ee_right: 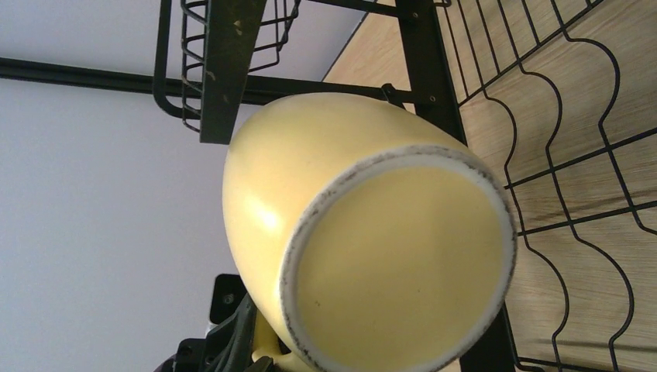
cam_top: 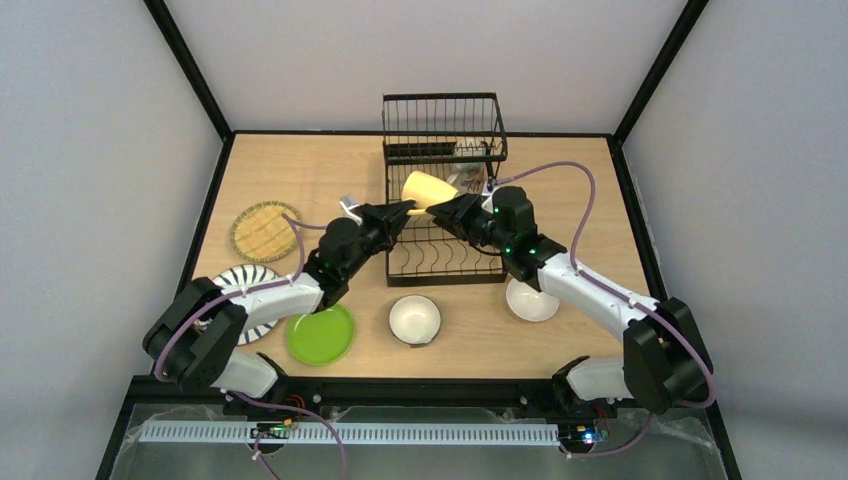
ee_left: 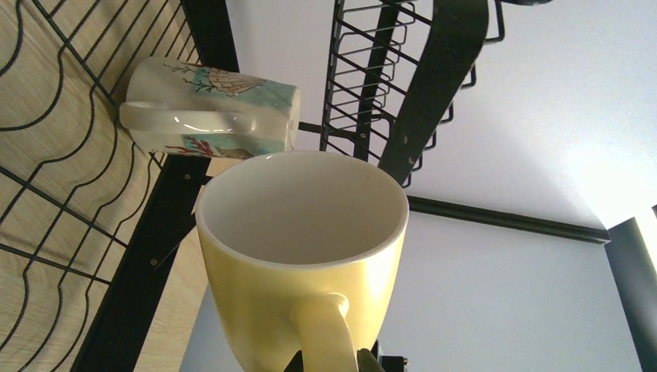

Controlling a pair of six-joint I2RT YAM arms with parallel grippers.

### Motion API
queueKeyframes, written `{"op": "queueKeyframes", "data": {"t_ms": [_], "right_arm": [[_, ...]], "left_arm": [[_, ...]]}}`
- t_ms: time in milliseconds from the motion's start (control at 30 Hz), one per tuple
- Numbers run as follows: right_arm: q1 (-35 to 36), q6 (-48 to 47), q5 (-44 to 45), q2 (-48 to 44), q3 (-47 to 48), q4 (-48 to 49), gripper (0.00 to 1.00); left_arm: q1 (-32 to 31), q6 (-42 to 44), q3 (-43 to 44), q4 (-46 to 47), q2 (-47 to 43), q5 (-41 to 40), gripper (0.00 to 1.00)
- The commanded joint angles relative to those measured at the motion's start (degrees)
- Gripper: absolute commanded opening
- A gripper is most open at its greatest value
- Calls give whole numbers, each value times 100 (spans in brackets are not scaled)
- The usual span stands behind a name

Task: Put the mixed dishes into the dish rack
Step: Pass from the left arm to the right

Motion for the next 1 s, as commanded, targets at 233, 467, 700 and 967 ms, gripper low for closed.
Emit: {"op": "queueKeyframes", "data": {"t_ms": [233, 467, 700, 967], "right_arm": [[-48, -54, 165, 304, 174, 124, 76], [-48, -175, 268, 406, 321, 16, 76], [-57, -150, 277, 497, 349, -31, 74], [-65, -184, 435, 481, 370, -223, 63]], "left_arm": [[-131, 85, 114, 206, -252, -34, 2], [-243, 151, 133, 47, -304, 4, 2], [-376, 213, 125, -79, -394, -80, 2], [-500, 340, 140, -403, -581, -200, 2]]}}
